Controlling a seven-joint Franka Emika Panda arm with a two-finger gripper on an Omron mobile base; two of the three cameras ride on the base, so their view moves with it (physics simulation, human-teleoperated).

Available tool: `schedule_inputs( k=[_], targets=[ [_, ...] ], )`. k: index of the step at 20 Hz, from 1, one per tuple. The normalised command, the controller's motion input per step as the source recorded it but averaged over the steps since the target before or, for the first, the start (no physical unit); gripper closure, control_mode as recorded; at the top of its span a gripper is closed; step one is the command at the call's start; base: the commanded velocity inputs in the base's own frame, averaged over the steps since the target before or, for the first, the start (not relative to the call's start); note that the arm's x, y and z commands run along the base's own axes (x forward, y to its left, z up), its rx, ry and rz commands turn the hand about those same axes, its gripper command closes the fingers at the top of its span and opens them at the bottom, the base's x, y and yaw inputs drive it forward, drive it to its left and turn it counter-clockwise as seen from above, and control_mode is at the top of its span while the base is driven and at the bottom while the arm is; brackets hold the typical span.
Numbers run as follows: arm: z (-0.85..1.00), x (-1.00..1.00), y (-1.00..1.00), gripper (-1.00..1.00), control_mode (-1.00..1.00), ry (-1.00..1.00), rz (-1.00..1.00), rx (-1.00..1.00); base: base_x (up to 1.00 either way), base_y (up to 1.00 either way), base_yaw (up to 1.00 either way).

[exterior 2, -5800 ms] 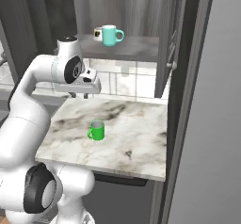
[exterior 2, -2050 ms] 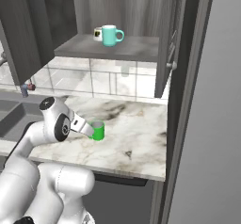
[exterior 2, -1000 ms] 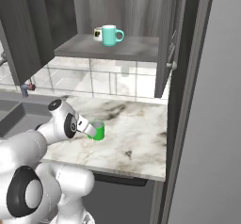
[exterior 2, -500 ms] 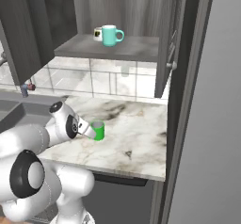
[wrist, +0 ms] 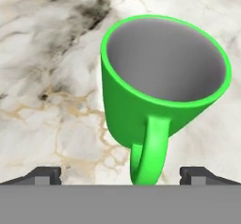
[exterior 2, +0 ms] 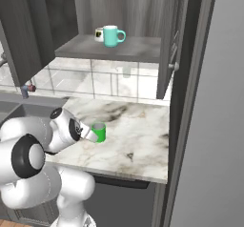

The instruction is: Pick the mug on the counter and place it in the cabinet with the handle facing the right, like the mugs already inside.

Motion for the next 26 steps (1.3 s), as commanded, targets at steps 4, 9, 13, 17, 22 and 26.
schedule_inputs(
  k=[4, 9, 13, 17, 22, 26],
  targets=[
    [-0.22, 0.11, 0.00, -1.00, -1.00, -0.07, 0.00, -0.13, 0.00, 0.00, 0.00],
    [-0.09, 0.16, -0.01, -1.00, -1.00, -0.05, 0.00, -0.05, 0.00, 0.00, 0.00],
    [0.00, 0.23, -0.14, -1.00, -1.00, -0.02, -0.01, 0.00, 0.00, 0.00, 0.00],
    [0.00, 0.24, -0.23, -1.00, -1.00, -0.01, -0.02, 0.00, 0.00, 0.00, 0.00],
    [0.00, 0.24, -0.18, -1.00, -1.00, 0.00, -0.03, 0.00, 0.00, 0.00, 0.00],
    [0.00, 0.23, -0.01, 1.00, -1.00, 0.00, -0.01, 0.00, 0.00, 0.00, 0.00]
  ],
)
